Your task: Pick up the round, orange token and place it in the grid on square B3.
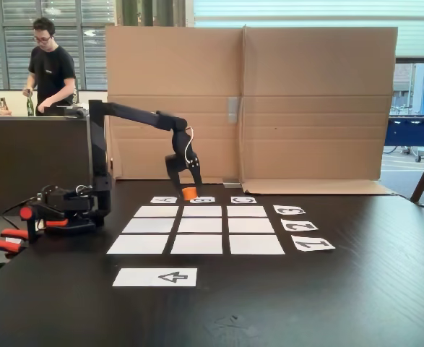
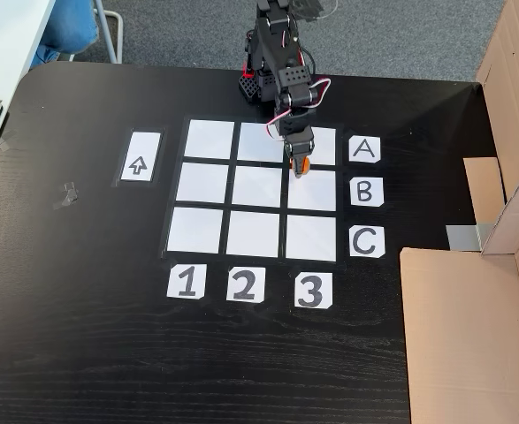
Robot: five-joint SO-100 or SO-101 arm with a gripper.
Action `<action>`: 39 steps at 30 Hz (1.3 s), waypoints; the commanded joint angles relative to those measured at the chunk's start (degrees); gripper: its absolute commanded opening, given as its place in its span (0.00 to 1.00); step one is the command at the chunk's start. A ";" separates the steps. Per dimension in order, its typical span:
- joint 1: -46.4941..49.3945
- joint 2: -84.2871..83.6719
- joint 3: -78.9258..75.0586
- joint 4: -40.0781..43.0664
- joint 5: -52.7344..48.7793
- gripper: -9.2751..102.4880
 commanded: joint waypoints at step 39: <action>-2.20 -3.43 -3.69 -8.88 6.86 0.45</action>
